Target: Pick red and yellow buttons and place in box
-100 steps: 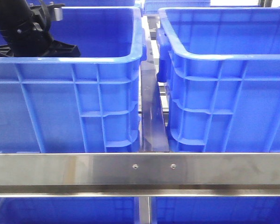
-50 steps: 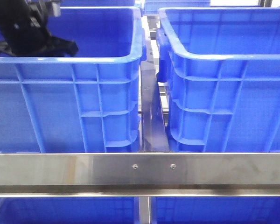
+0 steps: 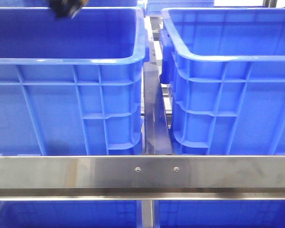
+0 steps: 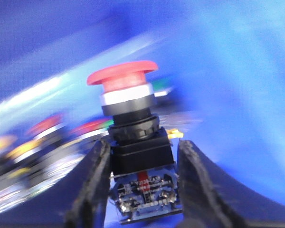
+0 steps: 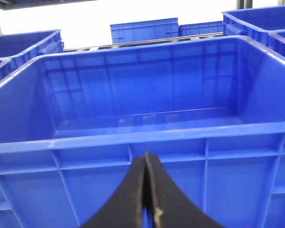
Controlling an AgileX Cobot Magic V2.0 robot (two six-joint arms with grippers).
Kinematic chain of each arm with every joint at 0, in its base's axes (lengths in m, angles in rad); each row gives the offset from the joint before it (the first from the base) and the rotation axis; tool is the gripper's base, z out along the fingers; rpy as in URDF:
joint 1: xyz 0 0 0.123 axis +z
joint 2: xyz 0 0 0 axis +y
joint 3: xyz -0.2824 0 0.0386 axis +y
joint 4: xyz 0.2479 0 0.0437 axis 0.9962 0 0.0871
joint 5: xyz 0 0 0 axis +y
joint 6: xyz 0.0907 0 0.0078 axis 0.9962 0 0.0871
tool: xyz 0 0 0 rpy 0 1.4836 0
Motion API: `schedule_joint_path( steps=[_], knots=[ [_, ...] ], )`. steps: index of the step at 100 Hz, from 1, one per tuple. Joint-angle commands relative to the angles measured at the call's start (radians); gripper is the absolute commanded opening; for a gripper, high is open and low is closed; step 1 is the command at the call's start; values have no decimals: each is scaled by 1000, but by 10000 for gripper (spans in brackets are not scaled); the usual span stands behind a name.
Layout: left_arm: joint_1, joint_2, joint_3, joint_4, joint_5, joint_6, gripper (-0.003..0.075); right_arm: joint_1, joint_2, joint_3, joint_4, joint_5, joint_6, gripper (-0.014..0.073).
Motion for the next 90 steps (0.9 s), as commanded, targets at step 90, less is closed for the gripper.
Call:
schedule_joint_path(
  steps=[90],
  knots=[
    [-467,-129,-30,-13,-44,31,-19,1,-24,-105,2,-121,-2,-68]
  ],
)
